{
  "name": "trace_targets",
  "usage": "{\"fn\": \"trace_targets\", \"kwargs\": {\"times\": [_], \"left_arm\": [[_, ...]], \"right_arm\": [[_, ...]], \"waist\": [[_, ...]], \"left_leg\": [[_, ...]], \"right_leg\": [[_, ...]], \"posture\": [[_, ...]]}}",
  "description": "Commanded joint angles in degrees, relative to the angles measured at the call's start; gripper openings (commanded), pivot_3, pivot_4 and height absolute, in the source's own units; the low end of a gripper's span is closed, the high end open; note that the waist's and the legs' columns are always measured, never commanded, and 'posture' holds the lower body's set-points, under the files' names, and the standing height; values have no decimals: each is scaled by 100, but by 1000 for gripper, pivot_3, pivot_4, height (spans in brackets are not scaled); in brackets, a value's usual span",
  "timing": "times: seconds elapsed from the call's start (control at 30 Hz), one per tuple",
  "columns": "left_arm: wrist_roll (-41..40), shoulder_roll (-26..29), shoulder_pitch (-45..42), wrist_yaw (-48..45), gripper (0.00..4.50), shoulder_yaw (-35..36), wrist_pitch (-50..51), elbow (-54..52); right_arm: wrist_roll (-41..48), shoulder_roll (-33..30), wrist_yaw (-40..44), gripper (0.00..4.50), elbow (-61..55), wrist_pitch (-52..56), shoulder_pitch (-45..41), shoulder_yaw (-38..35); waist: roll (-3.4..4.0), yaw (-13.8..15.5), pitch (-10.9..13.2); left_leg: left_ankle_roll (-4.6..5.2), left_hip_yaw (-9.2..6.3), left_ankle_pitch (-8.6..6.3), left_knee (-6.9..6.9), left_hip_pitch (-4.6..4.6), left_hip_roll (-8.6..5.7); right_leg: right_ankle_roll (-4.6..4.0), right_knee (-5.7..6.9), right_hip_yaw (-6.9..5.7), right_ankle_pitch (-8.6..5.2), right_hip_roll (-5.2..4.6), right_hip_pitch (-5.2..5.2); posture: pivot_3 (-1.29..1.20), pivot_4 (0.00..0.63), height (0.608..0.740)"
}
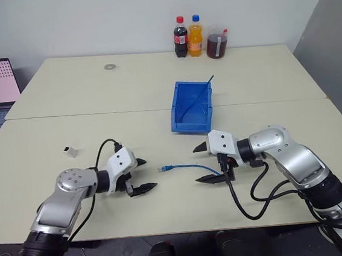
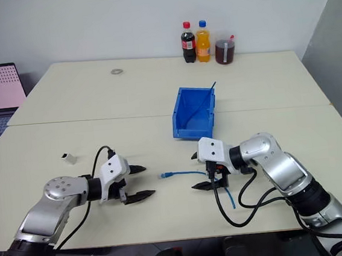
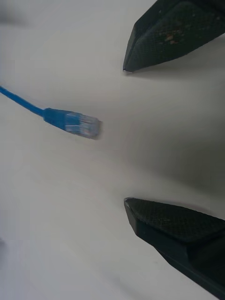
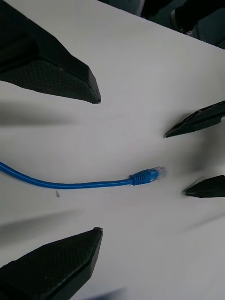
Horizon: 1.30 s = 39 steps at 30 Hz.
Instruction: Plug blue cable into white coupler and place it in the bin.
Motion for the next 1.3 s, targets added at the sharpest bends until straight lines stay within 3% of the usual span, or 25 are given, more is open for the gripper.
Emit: {"fn": "trace_targets", "kwargs": {"times": [0.03,0.1,0.2,0.8,1.0,1.3], "left_arm": [[93,-30,-224,-128,4500,-180,40,108],[166,-55,-340,-157,4500,-298,77,192],[223,-90,-443,-208,4067,-382,89,293],[386,-190,-266,-577,315,-850,-48,240],[339,-224,-224,-515,219,-773,-93,216],[-526,-581,-641,-291,218,-217,768,-521]], "right_arm": [[120,-3,-282,4477,-472,182,123,-208],[148,-30,-406,4477,-612,269,235,-242],[191,-81,-535,4500,-747,364,329,-269],[312,-245,-1117,4500,-1135,590,735,-529],[613,-303,-1202,4500,-1304,744,964,-807],[2638,425,-1707,4500,-2358,1577,1824,-2540]], "waist": [[0,-10,0],[0,-21,0],[0,-12,0],[4,-4,-3],[7,-3,-5],[7,0,-3]], "left_leg": [[0,-1,0,1,0,-3],[0,-2,0,1,2,-3],[-1,-10,0,3,1,-2],[0,-87,-1,54,1,-2],[0,-95,-1,57,3,-2],[0,-115,-1,58,-4,1]], "right_leg": [[0,1,-4,0,0,0],[0,2,-14,0,2,0],[-3,12,-32,-2,1,1],[20,17,-69,-20,-3,44],[21,18,-69,-21,-3,47],[22,18,-71,-22,-3,50]], "posture": [[0,150,740],[0,150,740],[0,150,740],[0,150,740],[0,150,740],[0,150,740]]}}
